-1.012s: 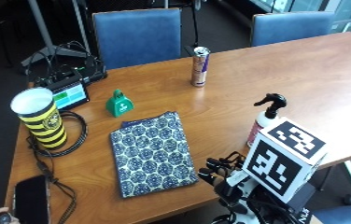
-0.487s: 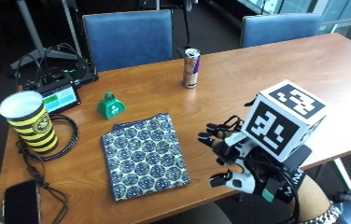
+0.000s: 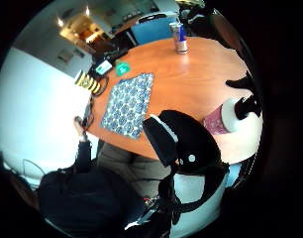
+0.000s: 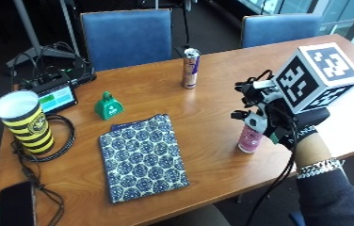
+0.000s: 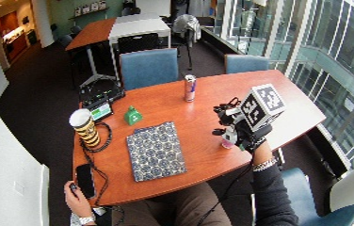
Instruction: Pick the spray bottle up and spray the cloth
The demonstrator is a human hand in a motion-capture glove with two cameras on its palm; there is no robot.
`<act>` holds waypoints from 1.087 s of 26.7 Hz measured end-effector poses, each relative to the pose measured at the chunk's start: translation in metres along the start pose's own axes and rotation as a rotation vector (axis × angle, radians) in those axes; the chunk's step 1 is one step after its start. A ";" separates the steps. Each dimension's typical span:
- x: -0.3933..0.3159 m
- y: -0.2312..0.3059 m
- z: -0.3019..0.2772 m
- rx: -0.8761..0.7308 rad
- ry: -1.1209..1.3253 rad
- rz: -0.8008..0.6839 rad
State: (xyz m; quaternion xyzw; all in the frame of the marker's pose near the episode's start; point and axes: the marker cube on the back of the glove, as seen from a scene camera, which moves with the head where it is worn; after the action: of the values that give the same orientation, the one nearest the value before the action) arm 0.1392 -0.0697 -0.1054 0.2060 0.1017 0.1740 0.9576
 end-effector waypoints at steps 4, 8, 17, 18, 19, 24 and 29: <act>0.021 -0.001 0.006 0.031 0.044 0.112; 0.039 0.001 0.013 0.043 0.030 0.177; 0.062 0.009 0.028 0.194 -0.190 0.255; 0.063 0.010 0.028 0.214 -0.203 0.259; 0.064 0.011 0.028 0.235 -0.214 0.261; 0.067 0.015 0.034 0.325 -0.347 0.282; 0.068 0.019 0.044 0.418 -0.552 0.296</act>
State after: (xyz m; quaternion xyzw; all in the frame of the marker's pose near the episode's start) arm 0.2077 -0.0438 -0.0664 0.4488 -0.1579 0.2239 0.8506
